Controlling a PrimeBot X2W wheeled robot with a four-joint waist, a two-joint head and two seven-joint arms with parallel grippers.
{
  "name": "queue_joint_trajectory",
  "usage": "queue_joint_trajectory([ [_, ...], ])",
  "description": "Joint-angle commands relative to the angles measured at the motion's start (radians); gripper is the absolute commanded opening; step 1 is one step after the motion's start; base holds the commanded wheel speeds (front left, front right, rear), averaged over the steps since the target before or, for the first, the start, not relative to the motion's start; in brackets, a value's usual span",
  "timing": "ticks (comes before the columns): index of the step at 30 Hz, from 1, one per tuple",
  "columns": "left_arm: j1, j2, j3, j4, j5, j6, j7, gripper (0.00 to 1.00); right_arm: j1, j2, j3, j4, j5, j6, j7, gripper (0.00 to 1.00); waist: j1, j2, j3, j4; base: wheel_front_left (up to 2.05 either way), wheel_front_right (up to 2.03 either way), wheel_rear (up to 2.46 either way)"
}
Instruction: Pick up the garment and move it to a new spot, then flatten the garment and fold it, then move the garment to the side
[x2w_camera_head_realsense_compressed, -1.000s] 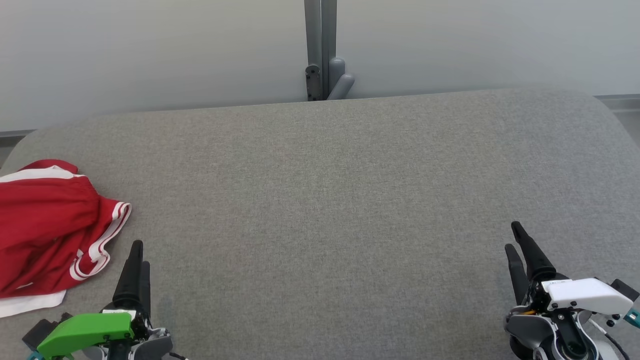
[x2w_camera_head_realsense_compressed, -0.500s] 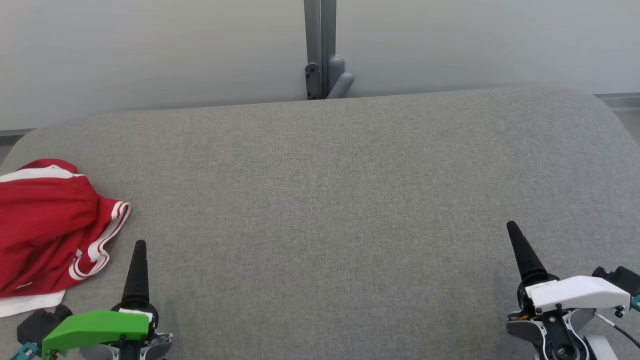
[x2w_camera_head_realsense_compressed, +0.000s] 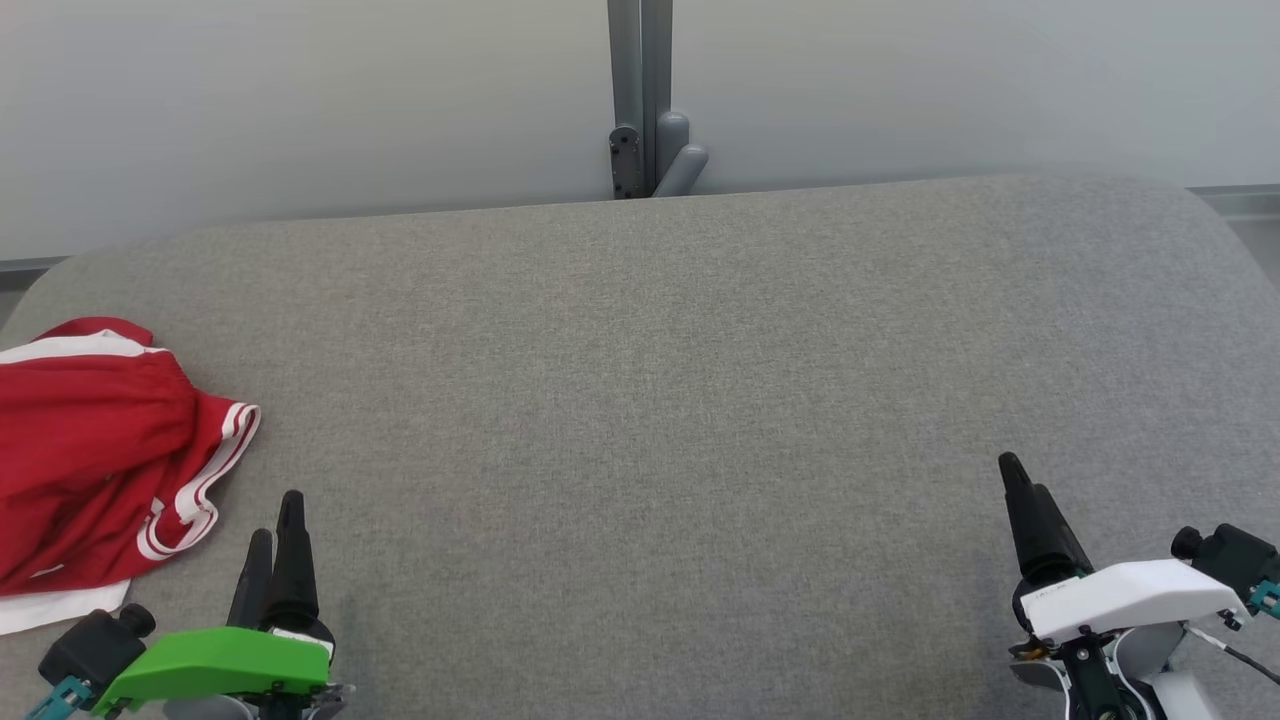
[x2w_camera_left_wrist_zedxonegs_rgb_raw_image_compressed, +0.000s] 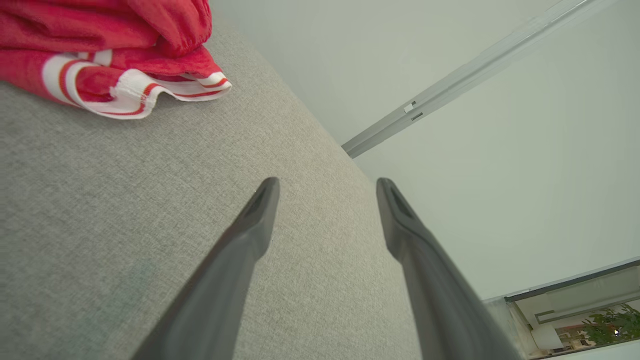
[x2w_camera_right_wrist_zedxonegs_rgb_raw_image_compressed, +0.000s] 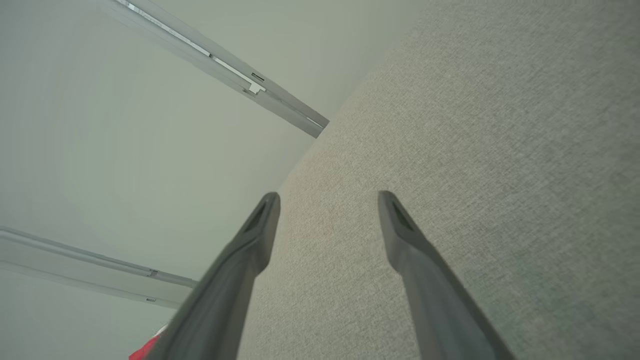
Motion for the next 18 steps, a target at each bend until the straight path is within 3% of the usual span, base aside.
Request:
queue_joint_trajectory([
  [1, 0.004, 0.006, 0.004, -0.011, 0.048, -0.002, -0.011, 1.00, -0.005, -0.011, 0.005, -0.019, -0.043, 0.000, -0.014, 1.00, 0.0000, 0.0030, 0.000, 0.000, 0.00, 0.00, 0.00],
  [18, 0.018, 0.006, 0.000, -0.006, 0.303, 0.015, -0.064, 1.00, 0.018, -0.012, 0.014, -0.030, -0.264, 0.001, -0.067, 1.00, 0.0000, 0.0042, 0.003, -0.002, 0.00, 0.00, 0.00],
])
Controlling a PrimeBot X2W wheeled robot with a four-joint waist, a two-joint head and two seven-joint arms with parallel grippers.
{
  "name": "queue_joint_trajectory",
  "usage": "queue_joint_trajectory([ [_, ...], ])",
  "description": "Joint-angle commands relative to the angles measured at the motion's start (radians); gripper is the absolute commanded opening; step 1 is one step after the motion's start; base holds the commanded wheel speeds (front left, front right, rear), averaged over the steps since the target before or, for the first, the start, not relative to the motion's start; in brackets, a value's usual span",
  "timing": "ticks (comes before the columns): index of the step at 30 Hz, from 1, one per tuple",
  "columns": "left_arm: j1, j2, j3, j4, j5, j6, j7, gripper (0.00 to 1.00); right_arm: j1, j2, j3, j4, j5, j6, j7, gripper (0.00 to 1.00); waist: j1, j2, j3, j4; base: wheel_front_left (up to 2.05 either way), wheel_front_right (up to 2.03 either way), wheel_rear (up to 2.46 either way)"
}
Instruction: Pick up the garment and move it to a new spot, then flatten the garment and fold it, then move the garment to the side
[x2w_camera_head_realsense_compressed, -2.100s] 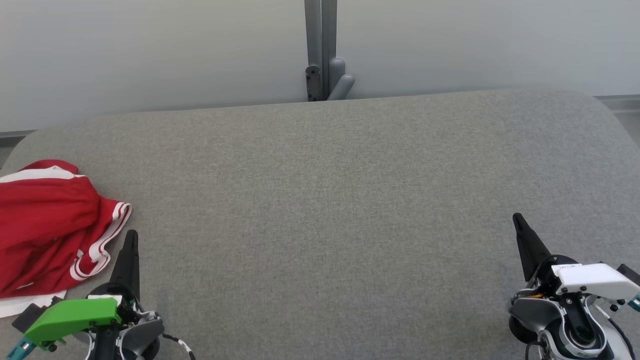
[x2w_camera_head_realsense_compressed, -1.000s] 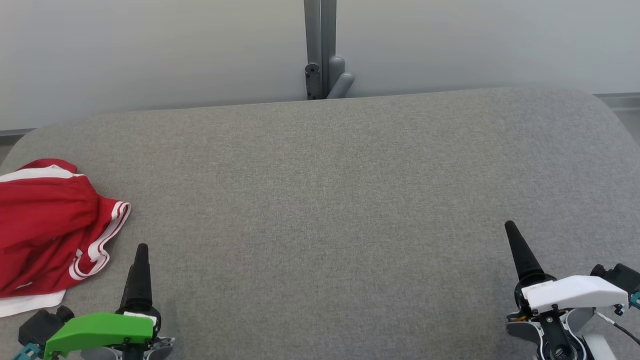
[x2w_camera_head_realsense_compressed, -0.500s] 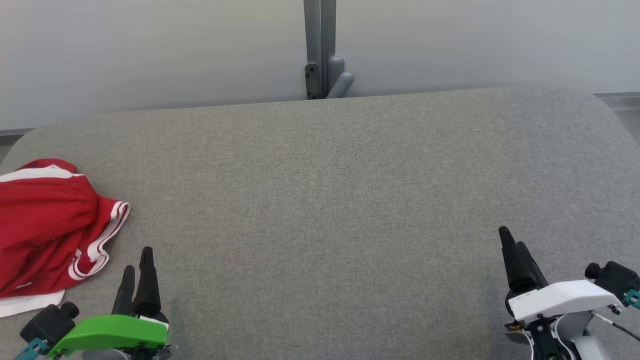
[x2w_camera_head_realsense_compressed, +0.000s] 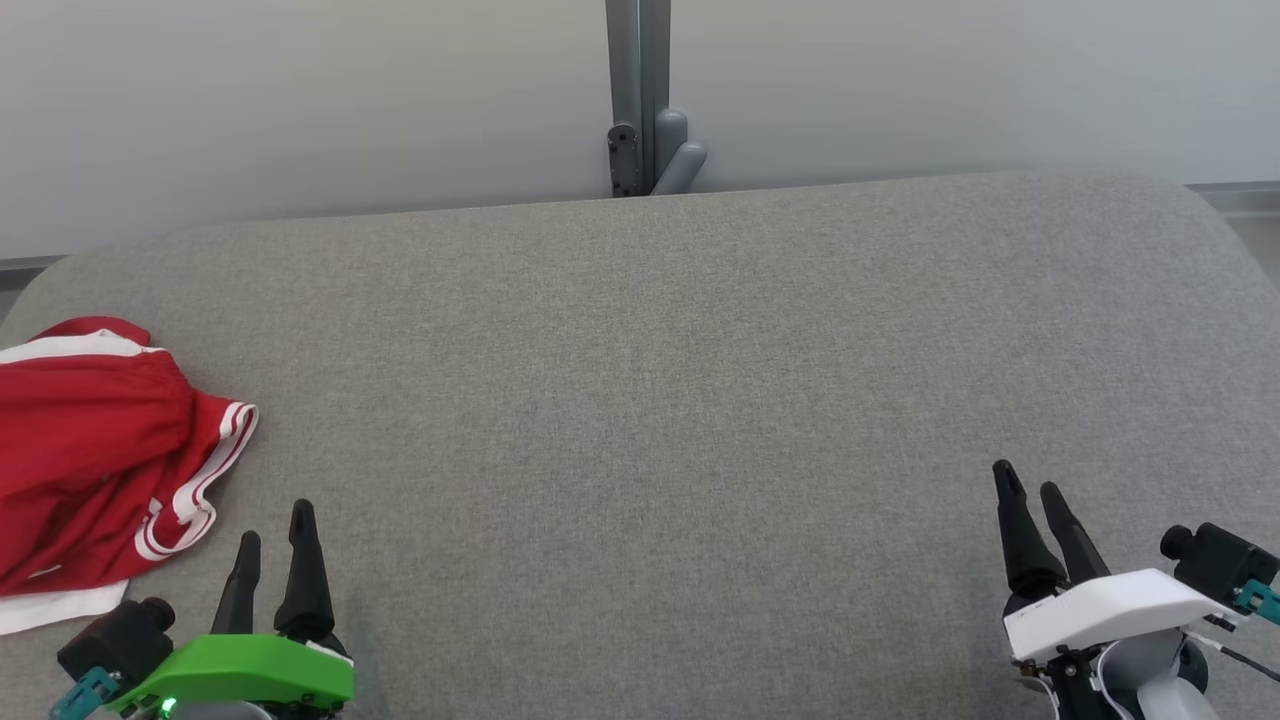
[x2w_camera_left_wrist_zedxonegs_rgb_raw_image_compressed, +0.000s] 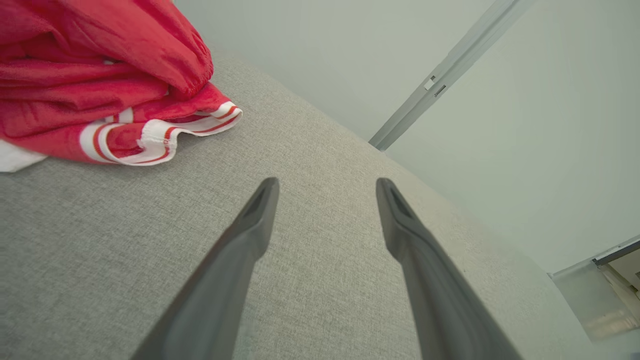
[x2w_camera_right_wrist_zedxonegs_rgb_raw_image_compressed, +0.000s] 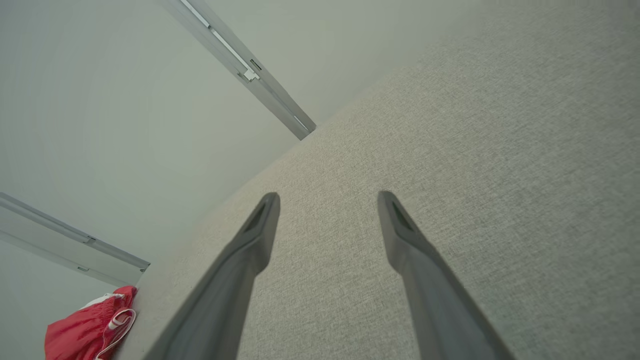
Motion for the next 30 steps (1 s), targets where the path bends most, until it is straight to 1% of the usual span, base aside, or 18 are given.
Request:
queue_joint_trajectory([
  [1, 0.005, 0.006, 0.002, -0.009, 0.028, 0.003, -0.010, 1.00, -0.003, -0.009, 0.001, -0.016, -0.028, 0.000, -0.008, 1.00, 0.0000, 0.0043, 0.000, 0.000, 0.00, 0.00, 0.00],
  [12, 0.011, 0.010, -0.012, 0.000, 0.168, 0.010, -0.041, 1.00, 0.007, -0.012, 0.015, -0.020, -0.152, 0.000, -0.040, 1.00, 0.0000, 0.0052, 0.003, -0.004, 0.00, 0.00, 0.00],
  [13, 0.014, 0.010, -0.016, 0.002, 0.193, 0.011, -0.047, 1.00, 0.010, -0.014, 0.020, -0.020, -0.171, 0.000, -0.046, 1.00, 0.0000, 0.0054, 0.002, -0.005, 0.00, 0.00, 0.00],
  [30, 0.023, 0.015, -0.034, 0.049, 0.366, 0.027, -0.089, 1.00, 0.019, -0.029, 0.063, -0.010, -0.337, 0.001, -0.089, 1.00, 0.0000, 0.0067, 0.008, -0.008, 0.00, 0.00, 0.00],
])
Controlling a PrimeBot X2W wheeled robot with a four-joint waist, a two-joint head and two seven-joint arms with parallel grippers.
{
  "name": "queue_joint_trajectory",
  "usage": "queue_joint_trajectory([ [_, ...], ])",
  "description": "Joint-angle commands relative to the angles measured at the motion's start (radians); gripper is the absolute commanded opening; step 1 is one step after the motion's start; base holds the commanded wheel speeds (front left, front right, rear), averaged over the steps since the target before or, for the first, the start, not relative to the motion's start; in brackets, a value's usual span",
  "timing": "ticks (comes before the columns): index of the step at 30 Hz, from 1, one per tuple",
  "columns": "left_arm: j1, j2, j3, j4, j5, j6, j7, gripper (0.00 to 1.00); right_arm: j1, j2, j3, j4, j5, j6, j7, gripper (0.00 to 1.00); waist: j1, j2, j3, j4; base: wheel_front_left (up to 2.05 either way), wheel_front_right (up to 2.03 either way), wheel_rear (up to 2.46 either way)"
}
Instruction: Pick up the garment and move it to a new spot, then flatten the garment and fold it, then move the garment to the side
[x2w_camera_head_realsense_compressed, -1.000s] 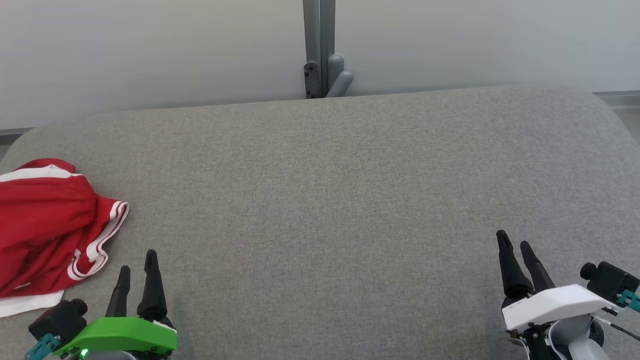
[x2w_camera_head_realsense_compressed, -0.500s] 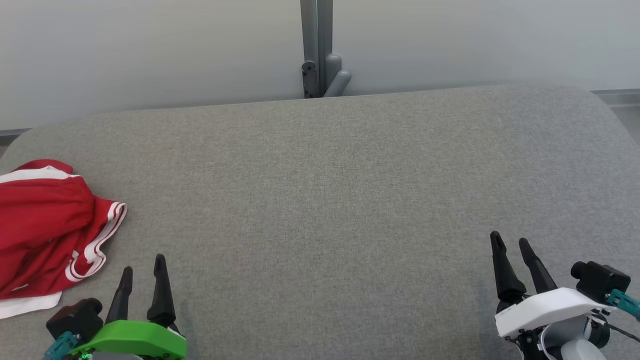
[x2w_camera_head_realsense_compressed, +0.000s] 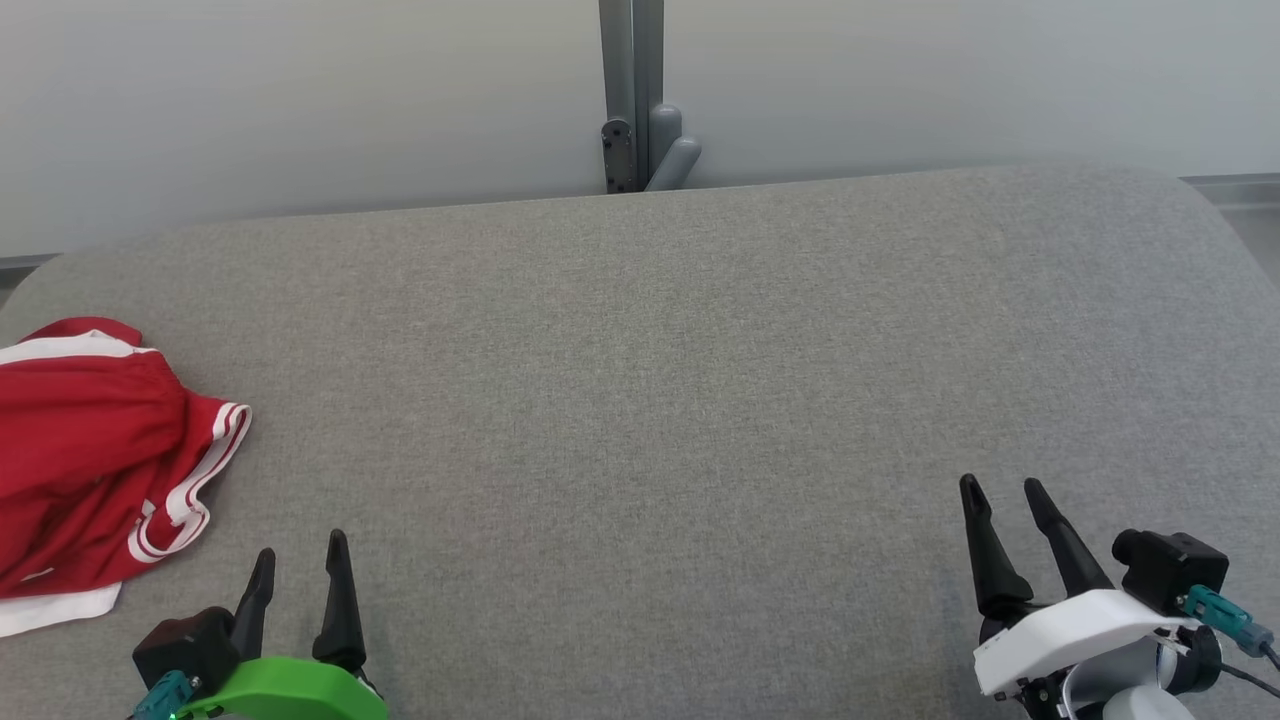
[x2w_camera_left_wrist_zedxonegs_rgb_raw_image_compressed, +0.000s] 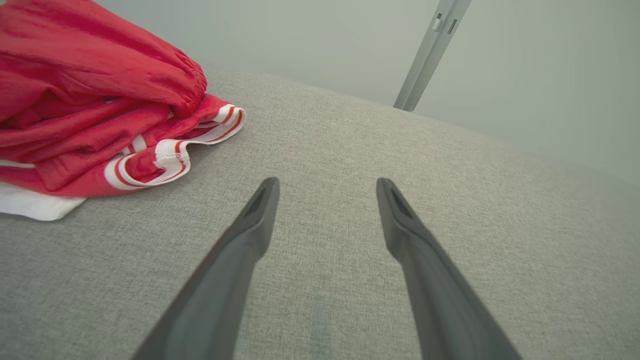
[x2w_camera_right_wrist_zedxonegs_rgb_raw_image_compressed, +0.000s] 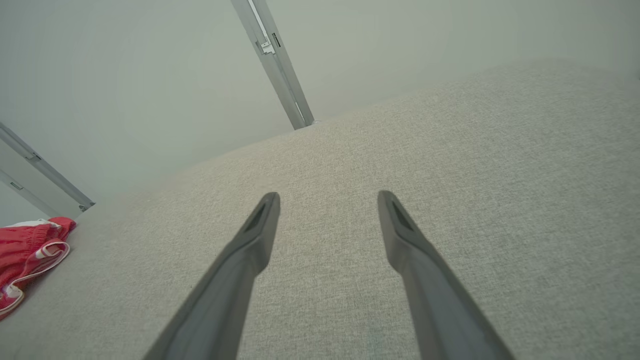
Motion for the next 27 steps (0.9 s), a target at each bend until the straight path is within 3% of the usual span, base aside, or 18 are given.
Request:
queue_joint_trajectory([
  [1, 0.004, 0.010, 0.000, -0.002, 0.037, 0.005, -0.012, 1.00, 0.002, -0.009, 0.006, -0.002, -0.036, 0.001, -0.012, 1.00, 0.0000, 0.0068, 0.001, 0.000, 0.00, 0.00, 0.00],
  [27, 0.026, 0.008, 0.010, -0.027, 0.230, 0.018, -0.063, 1.00, 0.026, 0.009, -0.035, -0.023, -0.267, 0.001, -0.066, 1.00, 0.0000, 0.0088, 0.002, -0.008, 0.00, 0.00, 0.00],
])
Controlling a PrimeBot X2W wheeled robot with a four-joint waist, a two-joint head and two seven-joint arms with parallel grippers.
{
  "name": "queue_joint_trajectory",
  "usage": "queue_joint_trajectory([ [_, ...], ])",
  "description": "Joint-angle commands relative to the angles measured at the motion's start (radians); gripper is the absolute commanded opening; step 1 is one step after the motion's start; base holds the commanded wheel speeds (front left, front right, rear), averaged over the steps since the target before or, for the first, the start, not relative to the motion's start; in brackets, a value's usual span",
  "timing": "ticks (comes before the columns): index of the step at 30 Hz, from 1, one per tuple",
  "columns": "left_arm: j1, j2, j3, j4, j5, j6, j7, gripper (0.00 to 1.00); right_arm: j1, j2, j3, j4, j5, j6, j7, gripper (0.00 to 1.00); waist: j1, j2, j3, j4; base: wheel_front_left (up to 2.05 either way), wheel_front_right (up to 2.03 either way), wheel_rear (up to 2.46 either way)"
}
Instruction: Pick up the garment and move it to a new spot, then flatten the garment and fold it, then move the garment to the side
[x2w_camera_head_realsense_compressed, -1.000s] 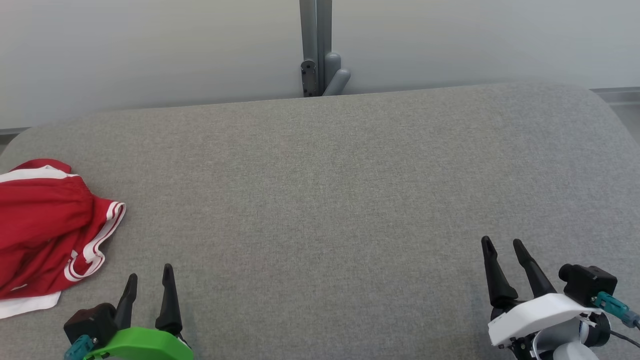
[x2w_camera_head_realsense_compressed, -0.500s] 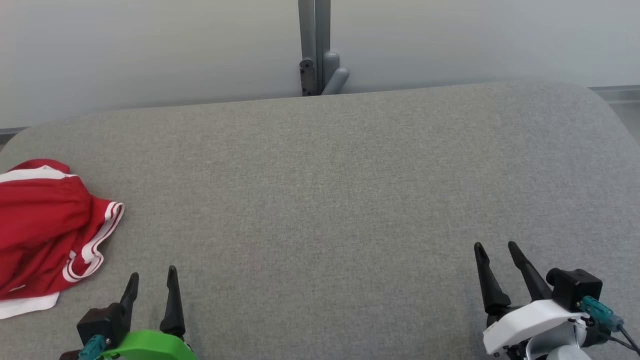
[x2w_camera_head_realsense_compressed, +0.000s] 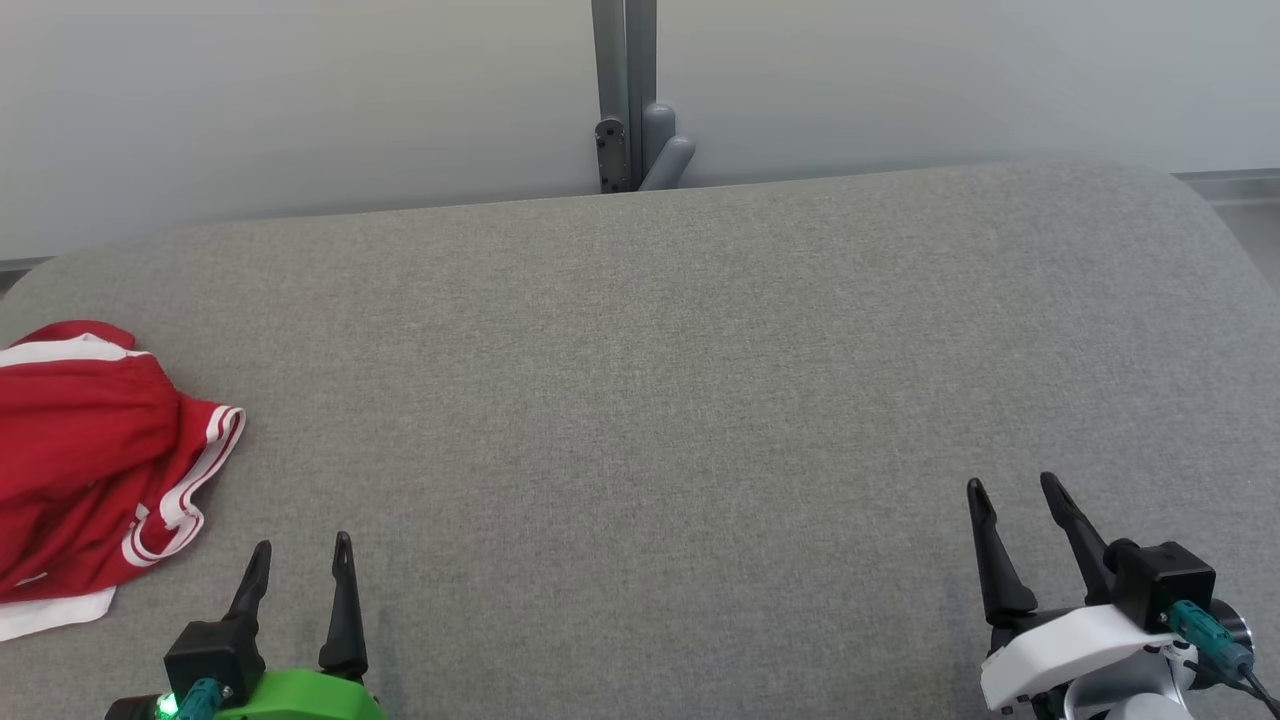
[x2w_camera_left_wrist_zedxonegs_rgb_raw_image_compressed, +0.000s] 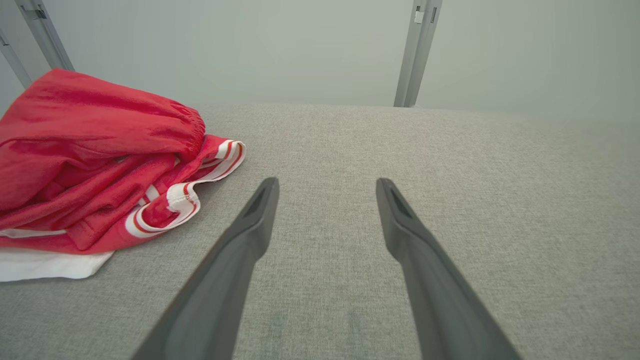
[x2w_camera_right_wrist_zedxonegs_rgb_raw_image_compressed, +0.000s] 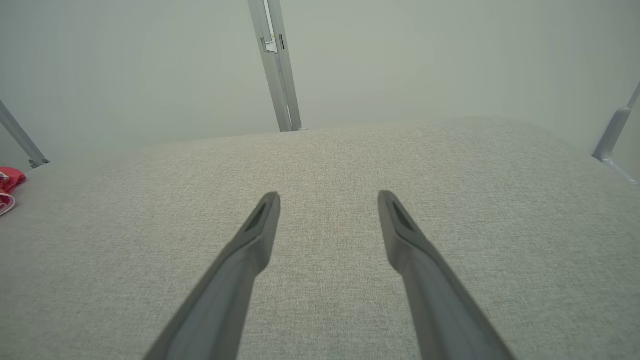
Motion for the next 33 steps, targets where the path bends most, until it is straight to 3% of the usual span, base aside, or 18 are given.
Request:
queue_joint_trajectory([
  [1, 0.008, 0.006, 0.006, -0.004, 0.023, 0.004, -0.007, 1.00, 0.006, 0.003, -0.004, -0.008, -0.026, 0.000, -0.012, 1.00, 0.0000, 0.0089, 0.002, 0.000, 0.00, 0.00, 0.00],
  [14, 0.008, 0.002, 0.017, -0.001, 0.110, 0.010, -0.031, 1.00, 0.011, 0.012, -0.013, -0.024, -0.129, 0.000, -0.035, 1.00, 0.0000, 0.0099, 0.018, 0.002, 0.00, 0.00, 0.00],
  [22, -0.002, -0.001, 0.024, 0.000, 0.095, 0.017, -0.030, 1.00, -0.014, 0.008, 0.010, -0.028, -0.126, 0.000, -0.033, 1.00, 0.0000, 0.0099, 0.037, 0.042, 0.00, 0.00, 0.00],
  [33, -0.019, -0.002, 0.030, 0.002, 0.070, 0.028, -0.030, 1.00, -0.041, -0.002, 0.055, -0.047, -0.108, 0.000, -0.033, 1.00, 0.0000, 0.0099, 0.073, 0.237, 0.00, 0.00, 0.00],
])
